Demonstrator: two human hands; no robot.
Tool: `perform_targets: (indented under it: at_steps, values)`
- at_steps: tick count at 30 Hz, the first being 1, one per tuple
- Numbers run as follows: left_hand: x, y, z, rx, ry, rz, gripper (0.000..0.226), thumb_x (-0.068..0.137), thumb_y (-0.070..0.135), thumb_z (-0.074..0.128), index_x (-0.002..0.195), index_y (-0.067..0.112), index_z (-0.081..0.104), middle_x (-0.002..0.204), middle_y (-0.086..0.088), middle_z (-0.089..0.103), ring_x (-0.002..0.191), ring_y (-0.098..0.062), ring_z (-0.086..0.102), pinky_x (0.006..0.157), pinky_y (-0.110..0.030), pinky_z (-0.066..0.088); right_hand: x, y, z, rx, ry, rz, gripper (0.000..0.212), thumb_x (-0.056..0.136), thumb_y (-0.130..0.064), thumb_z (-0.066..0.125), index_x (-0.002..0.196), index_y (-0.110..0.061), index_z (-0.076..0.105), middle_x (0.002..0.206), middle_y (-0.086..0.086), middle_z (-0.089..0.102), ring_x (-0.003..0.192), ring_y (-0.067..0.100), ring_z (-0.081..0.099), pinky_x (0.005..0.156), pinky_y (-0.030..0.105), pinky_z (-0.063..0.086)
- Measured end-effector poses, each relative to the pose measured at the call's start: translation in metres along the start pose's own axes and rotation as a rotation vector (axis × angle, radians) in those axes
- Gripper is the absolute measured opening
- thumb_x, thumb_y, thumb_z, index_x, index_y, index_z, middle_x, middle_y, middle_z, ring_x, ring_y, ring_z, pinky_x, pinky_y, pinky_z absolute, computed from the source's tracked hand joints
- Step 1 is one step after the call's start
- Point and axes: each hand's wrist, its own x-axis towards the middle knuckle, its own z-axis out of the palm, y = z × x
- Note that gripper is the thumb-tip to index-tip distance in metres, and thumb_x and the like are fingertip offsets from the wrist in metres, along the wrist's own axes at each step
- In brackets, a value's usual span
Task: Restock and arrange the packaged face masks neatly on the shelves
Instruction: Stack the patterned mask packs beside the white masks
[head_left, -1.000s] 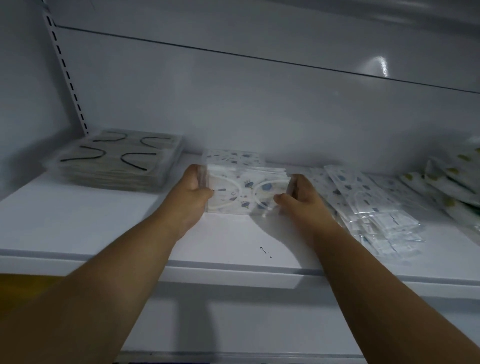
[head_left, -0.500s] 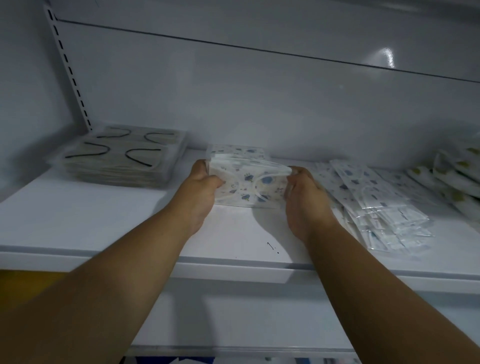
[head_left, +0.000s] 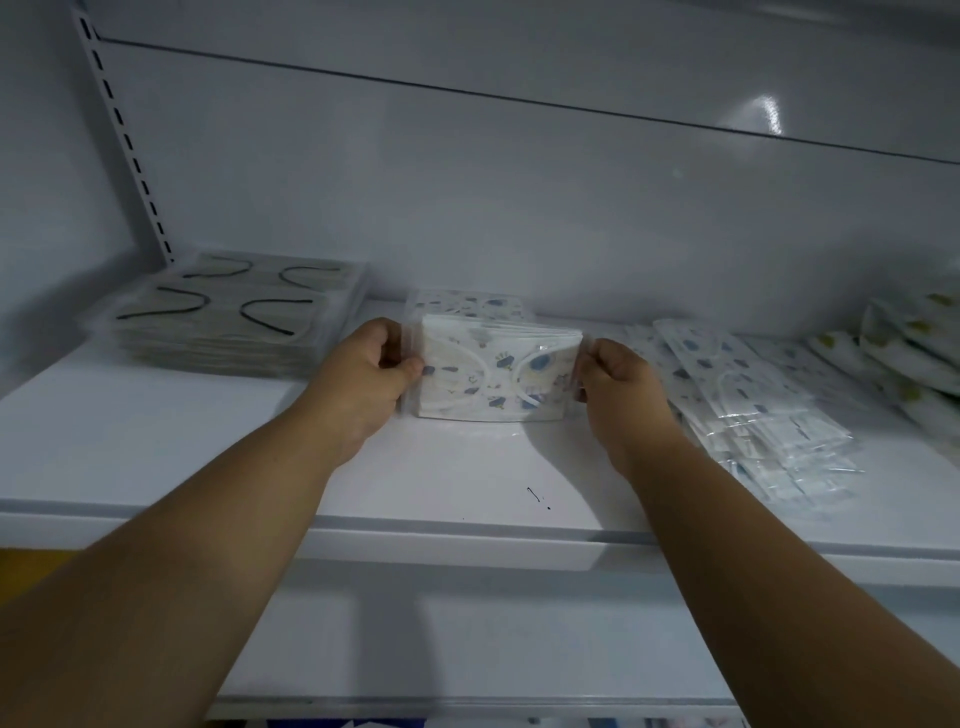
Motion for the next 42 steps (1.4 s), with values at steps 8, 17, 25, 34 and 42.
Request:
perform_targets:
  at_steps: [8, 17, 25, 34, 42]
  values:
    - [0.002, -0.008, -0.005, 0.063, 0.092, -0.009, 0.018, 0.094, 0.01, 0.066, 0.084, 0.023, 0.06, 0.09, -0.006, 0.064, 0.09, -0.028, 0.064, 0.091, -0.057, 0.055, -0.004, -0.001, -0.008, -0.061, -0.088, 0.0, 0.017, 0.096, -0.015, 0.05, 0.092, -0.015, 0.066, 0.088, 0.017, 0.067, 0.07, 0.017, 0.052, 0.065, 0.032, 0.043]
    - [0.007, -0.01, -0.003, 0.073, 0.127, -0.019, 0.016, 0.092, 0.008, 0.069, 0.086, 0.021, 0.06, 0.085, -0.001, 0.064, 0.082, -0.02, 0.06, 0.079, -0.039, 0.054, 0.007, 0.006, -0.003, -0.19, -0.016, -0.014, 0.021, 0.095, -0.013, 0.052, 0.076, -0.003, 0.056, 0.062, 0.006, 0.045, 0.055, 0.016, 0.036, 0.049, 0.027, 0.029]
    - [0.033, 0.009, -0.003, 0.76, 0.023, -0.023, 0.018, 0.089, 0.004, 0.062, 0.099, 0.018, 0.062, 0.102, -0.008, 0.065, 0.092, -0.027, 0.06, 0.076, -0.034, 0.053, 0.03, -0.016, 0.018, -0.494, -0.139, 0.015, 0.017, 0.093, -0.013, 0.052, 0.107, -0.022, 0.055, 0.093, 0.003, 0.062, 0.072, 0.019, 0.057, 0.052, 0.022, 0.039]
    - [0.059, 0.022, 0.013, 1.107, -0.054, -0.001, 0.032, 0.091, -0.002, 0.048, 0.11, 0.013, 0.068, 0.114, -0.011, 0.065, 0.102, -0.028, 0.061, 0.082, -0.031, 0.045, 0.051, -0.023, 0.032, -0.768, -0.202, -0.057, 0.024, 0.094, -0.008, 0.049, 0.111, -0.01, 0.067, 0.116, 0.009, 0.065, 0.107, 0.027, 0.06, 0.082, 0.026, 0.043]
    - [0.071, 0.012, 0.016, 1.13, -0.005, 0.074, 0.028, 0.09, 0.002, 0.051, 0.106, 0.013, 0.071, 0.107, -0.011, 0.068, 0.1, -0.032, 0.063, 0.09, -0.039, 0.053, 0.064, -0.016, 0.039, -0.792, -0.21, -0.074, 0.023, 0.094, -0.01, 0.047, 0.105, -0.01, 0.068, 0.111, 0.011, 0.069, 0.106, 0.03, 0.063, 0.092, 0.034, 0.05]
